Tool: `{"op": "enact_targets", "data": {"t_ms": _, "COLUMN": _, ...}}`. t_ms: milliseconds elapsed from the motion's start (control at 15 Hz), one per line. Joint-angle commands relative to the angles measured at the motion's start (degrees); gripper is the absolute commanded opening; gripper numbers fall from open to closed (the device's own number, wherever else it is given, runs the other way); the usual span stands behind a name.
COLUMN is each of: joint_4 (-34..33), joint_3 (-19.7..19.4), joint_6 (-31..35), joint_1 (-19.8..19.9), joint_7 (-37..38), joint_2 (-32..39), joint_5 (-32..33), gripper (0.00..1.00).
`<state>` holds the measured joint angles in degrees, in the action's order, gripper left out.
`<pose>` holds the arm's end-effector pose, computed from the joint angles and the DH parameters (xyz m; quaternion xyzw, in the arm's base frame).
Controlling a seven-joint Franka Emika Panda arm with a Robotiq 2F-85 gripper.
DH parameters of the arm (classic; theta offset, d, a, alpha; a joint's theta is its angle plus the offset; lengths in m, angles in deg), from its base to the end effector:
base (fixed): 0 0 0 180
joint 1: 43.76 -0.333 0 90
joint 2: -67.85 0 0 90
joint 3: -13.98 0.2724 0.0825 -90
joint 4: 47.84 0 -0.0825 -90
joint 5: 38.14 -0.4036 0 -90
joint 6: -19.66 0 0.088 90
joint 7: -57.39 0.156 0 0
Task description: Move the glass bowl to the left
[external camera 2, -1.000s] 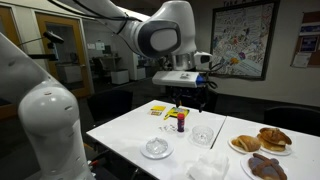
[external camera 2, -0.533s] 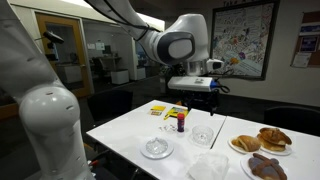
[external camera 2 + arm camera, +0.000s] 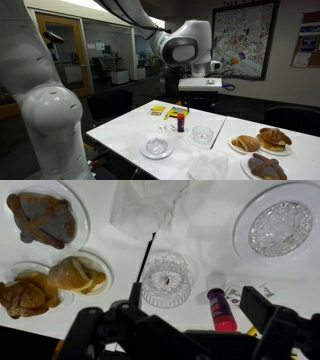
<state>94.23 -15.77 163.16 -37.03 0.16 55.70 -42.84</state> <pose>0.4148 -0.2910 0.2767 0.9804 0.1481 0.1285 0.0200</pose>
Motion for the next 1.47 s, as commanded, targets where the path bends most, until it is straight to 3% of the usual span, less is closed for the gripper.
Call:
{"op": "enact_targets", "data": {"t_ms": 0, "joint_4": -0.07, "joint_3": 2.48, "joint_6": -0.15, "joint_1": 2.16, "joint_7": -3.37, "joint_2": 0.36, "joint_5": -2.45, "gripper": 1.00}}
{"op": "enact_targets", "data": {"t_ms": 267, "joint_4": -0.19, "joint_3": 2.54, "joint_6": -0.16, "joint_1": 1.97, "joint_7": -5.38, "joint_2": 0.61, "joint_5": -3.12, "gripper": 1.00}}
{"op": "enact_targets", "data": {"t_ms": 467, "joint_4": -1.92, "joint_3": 0.64, "joint_6": 1.23, "joint_1": -0.61, "joint_7": -15.34, "joint_2": 3.94, "joint_5": -11.61, "gripper": 1.00}}
{"op": "enact_targets", "data": {"t_ms": 733, "joint_4": -4.88, "joint_3": 0.88, "joint_6": 1.09, "joint_1": -0.10, "joint_7": -28.92, "joint_2": 9.11, "joint_5": -22.04, "gripper": 1.00}}
{"op": "enact_targets", "data": {"t_ms": 1000, "joint_4": -7.89, "joint_3": 4.32, "joint_6": 0.20, "joint_1": 2.00, "joint_7": -44.43, "joint_2": 13.79, "joint_5": -32.57, "gripper": 1.00}}
{"op": "enact_targets", "data": {"t_ms": 1400, "joint_4": -12.04, "joint_3": 11.30, "joint_6": -0.54, "joint_1": 6.28, "joint_7": -55.87, "joint_2": 21.70, "joint_5": -35.92, "gripper": 1.00}}
